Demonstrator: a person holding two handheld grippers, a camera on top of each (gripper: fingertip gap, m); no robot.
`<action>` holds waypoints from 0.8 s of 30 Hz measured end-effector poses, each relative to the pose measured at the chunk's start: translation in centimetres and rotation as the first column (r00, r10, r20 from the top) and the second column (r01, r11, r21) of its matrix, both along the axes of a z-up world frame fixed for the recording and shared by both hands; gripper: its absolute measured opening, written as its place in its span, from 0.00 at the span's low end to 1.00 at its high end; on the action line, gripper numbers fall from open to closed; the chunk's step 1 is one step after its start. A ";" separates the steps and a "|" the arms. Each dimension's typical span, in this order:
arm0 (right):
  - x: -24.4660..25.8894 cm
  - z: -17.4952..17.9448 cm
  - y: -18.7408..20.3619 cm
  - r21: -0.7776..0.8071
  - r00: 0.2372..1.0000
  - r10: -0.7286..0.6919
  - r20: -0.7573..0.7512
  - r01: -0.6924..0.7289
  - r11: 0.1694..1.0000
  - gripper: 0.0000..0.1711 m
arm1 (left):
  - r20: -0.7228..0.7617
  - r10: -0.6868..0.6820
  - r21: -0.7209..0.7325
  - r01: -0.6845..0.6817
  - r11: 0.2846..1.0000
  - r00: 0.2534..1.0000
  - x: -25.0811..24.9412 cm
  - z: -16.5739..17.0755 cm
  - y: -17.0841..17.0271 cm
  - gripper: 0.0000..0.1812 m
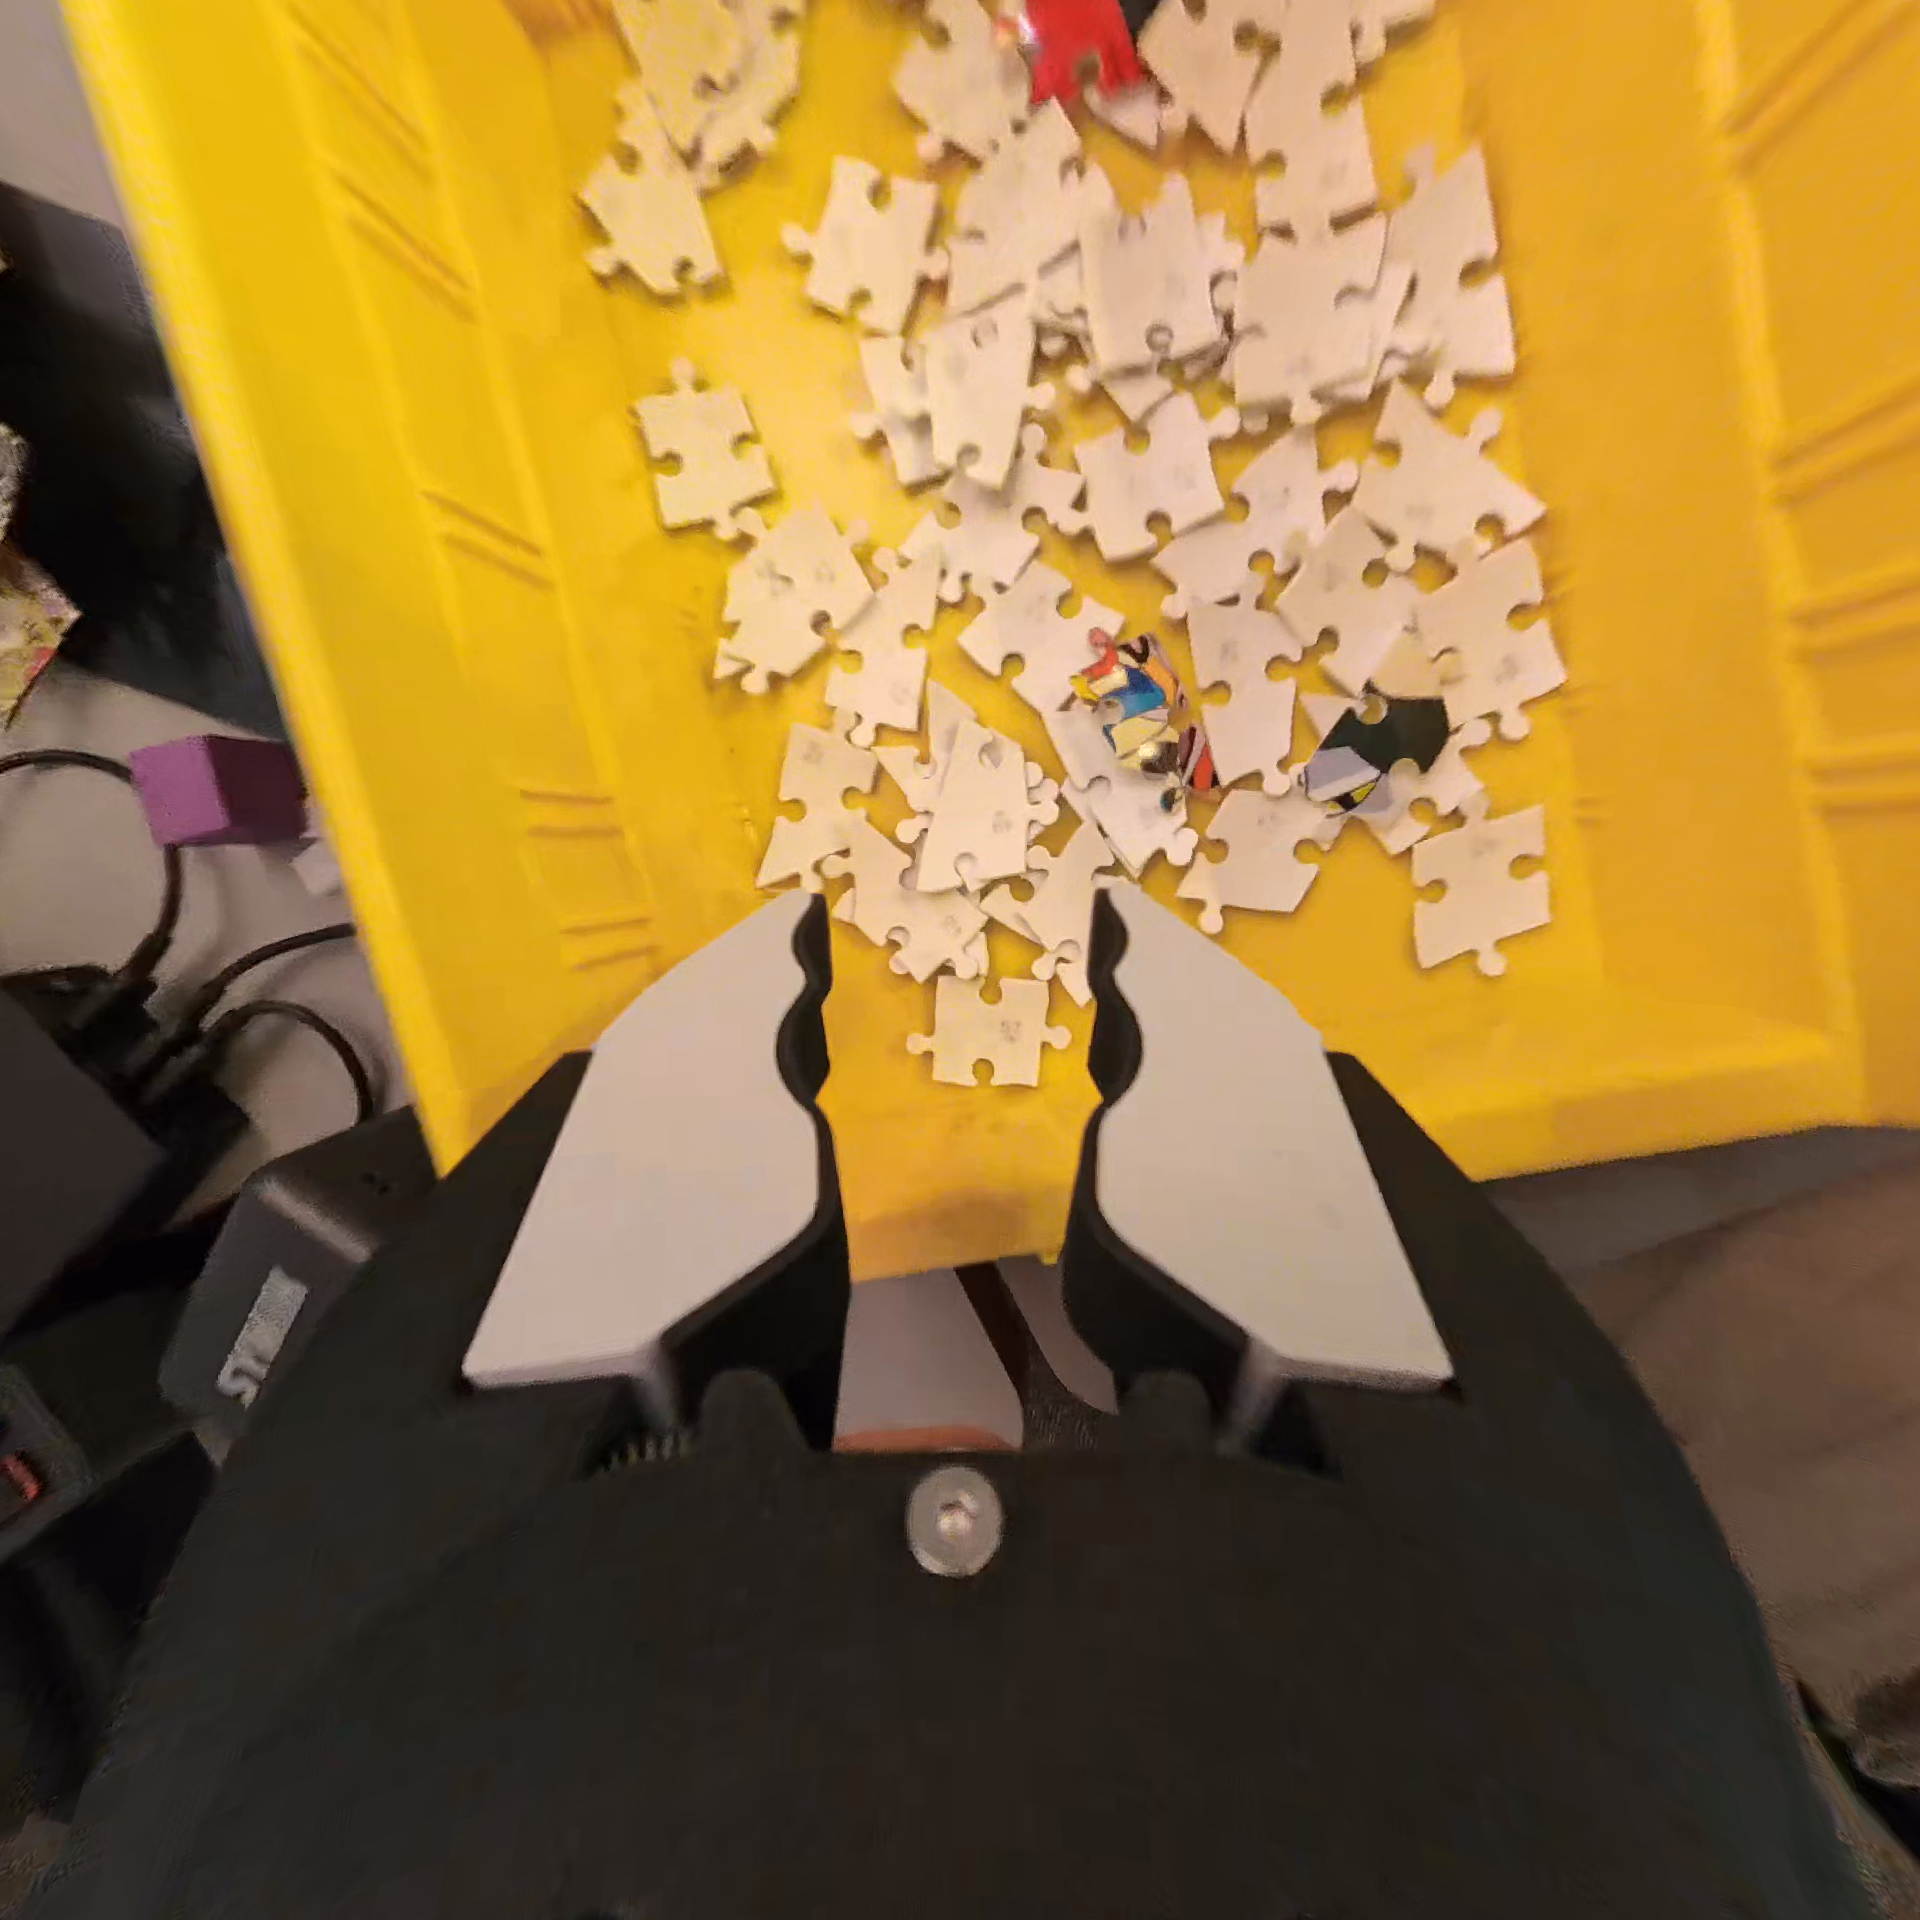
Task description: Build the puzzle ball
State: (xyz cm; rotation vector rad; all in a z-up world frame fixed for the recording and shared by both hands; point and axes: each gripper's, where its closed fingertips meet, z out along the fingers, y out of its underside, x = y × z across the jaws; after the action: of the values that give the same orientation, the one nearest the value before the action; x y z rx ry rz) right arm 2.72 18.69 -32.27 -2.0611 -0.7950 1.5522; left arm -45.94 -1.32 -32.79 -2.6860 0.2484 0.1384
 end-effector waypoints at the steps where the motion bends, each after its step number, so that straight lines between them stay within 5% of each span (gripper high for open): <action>1: 0.0 0.0 0.0 0.000 1.000 -0.001 0.002 0.001 1.000 0.20 | 0.006 -0.015 -0.035 0.016 0.999 1.000 0.2 -0.8 0.0 0.26; 9: 0.0 -0.1 0.1 -0.003 1.000 -0.004 0.006 0.004 1.000 0.20 | -0.050 -0.080 -0.186 0.069 0.980 0.996 -0.2 -3.2 1.2 0.20; 18: 0.0 0.0 0.1 -0.003 1.000 -0.003 -0.002 0.003 1.000 0.20 | -0.046 -0.006 -0.171 -0.002 0.985 0.999 -1.8 -4.6 5.0 0.12; 24: 0.1 0.1 0.1 -0.005 1.000 -0.002 -0.011 0.002 1.000 0.20 | -0.014 0.020 -0.174 -0.022 0.985 1.000 -1.7 -4.6 5.7 0.17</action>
State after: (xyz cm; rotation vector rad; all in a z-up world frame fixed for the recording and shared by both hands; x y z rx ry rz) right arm 2.78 18.74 -32.15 -2.0545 -0.7863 1.5643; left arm -47.63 4.37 -37.41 -2.8628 0.2462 0.1457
